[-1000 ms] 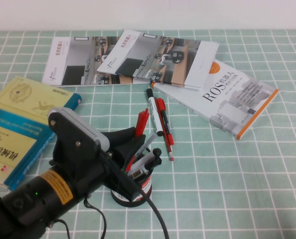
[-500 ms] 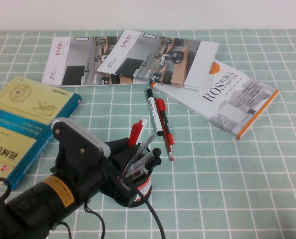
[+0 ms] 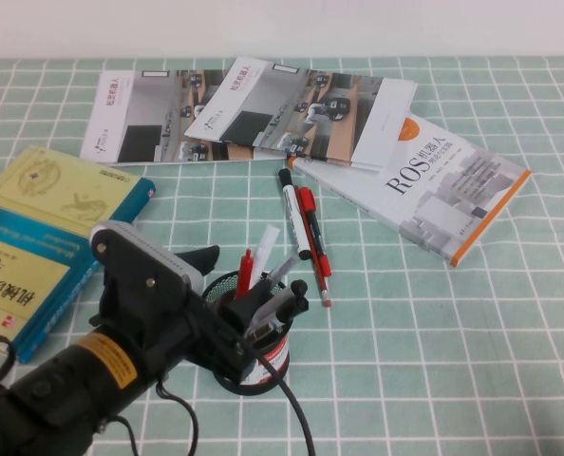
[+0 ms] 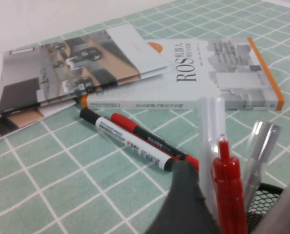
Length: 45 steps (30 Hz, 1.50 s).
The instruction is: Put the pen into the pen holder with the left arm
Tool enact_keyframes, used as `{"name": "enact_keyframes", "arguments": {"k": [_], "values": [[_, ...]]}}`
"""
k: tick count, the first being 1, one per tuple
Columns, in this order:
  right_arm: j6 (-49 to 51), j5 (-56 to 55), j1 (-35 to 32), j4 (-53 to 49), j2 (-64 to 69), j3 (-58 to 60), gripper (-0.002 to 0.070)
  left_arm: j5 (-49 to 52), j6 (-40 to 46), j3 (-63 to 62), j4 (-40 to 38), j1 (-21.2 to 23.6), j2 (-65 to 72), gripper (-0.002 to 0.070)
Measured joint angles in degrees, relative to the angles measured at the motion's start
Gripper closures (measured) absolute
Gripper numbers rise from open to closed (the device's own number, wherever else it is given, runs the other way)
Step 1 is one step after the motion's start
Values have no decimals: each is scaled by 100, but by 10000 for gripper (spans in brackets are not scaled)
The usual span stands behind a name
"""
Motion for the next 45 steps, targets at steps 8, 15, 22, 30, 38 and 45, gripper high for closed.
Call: {"name": "enact_keyframes", "arguments": {"k": [8,15,22,30,38,45], "values": [[0,0,0,0,0,0,696,713,152,13,-125,0,-1284,424],[0,0,0,0,0,0,696,1985,441,13,-644,0,-3231,662],[0,0,0,0,0,0,696,3422,884,26,-1166,0,-4390,675],[0,0,0,0,0,0,696,4126,1075,39,-1144,0,-4448,675],[0,0,0,0,0,0,696,4352,961,107,-1042,10,-4511,675],[0,0,0,0,0,0,696,4471,296,408,-562,1229,-5329,675]]}}
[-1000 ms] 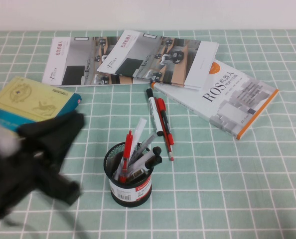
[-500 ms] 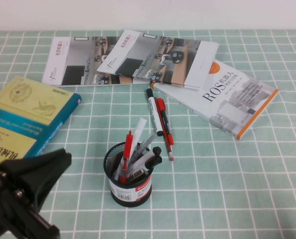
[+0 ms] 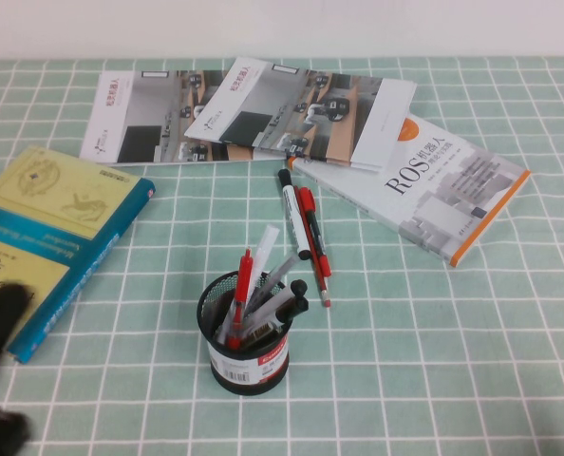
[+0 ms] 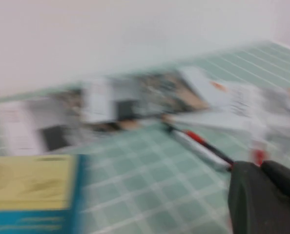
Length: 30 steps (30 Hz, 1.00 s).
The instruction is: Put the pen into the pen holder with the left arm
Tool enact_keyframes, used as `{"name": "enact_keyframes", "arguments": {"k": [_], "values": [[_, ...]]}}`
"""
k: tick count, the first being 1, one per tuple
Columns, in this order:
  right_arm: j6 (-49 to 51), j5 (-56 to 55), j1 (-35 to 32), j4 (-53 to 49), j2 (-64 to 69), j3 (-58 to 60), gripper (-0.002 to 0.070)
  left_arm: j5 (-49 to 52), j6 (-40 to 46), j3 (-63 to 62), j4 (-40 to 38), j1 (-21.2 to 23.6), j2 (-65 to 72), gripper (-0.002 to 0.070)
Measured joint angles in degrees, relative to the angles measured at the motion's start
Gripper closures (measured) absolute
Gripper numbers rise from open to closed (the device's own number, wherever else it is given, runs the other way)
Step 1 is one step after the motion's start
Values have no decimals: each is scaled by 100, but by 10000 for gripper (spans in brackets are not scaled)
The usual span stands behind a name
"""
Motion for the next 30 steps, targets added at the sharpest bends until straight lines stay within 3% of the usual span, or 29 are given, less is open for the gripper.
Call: {"name": "enact_keyframes", "arguments": {"k": [6,10,19,30], "values": [[0,0,0,0,0,0,696,26,-267,786,110,1491,-1573,675],[0,0,0,0,0,0,696,60,-305,1356,110,1923,-2511,675],[0,0,0,0,0,0,696,154,-325,2105,-66,2024,-2675,675],[0,0,0,0,0,0,696,1383,-333,2127,57,2024,-2675,675]]}}
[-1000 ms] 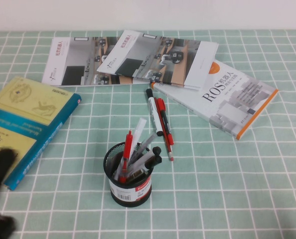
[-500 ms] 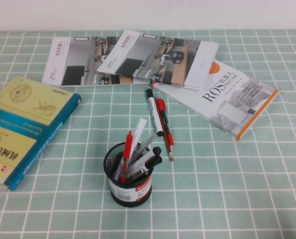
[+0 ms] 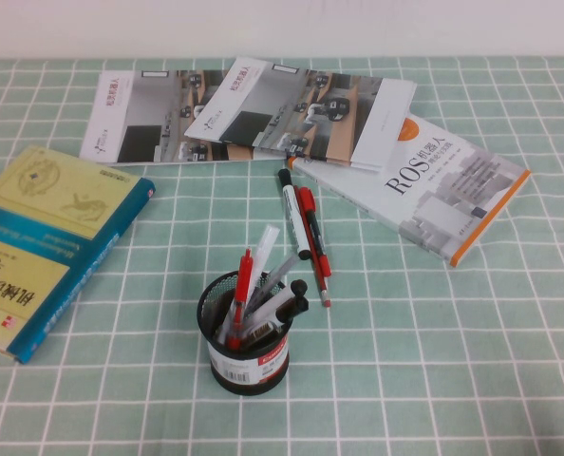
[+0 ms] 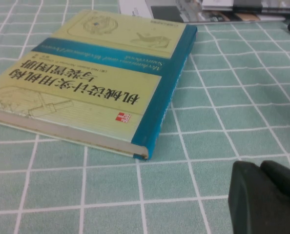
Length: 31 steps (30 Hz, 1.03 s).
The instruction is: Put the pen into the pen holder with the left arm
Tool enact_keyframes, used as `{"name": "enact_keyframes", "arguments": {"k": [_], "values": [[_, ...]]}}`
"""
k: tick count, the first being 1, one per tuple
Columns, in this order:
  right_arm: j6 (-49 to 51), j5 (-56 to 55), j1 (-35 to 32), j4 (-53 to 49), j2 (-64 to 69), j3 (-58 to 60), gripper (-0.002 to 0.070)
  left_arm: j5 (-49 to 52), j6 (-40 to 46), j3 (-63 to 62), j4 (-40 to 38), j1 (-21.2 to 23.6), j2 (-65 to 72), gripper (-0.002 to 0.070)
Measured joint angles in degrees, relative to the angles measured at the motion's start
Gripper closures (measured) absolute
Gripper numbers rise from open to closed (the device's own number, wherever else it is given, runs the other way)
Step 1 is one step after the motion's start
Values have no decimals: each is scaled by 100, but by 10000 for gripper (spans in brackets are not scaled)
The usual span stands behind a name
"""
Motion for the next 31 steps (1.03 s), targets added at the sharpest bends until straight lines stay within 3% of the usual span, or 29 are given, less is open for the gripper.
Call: {"name": "enact_keyframes", "arguments": {"k": [31], "values": [[0,0,0,0,0,0,696,90,0,-18,9,0,0,676]]}}
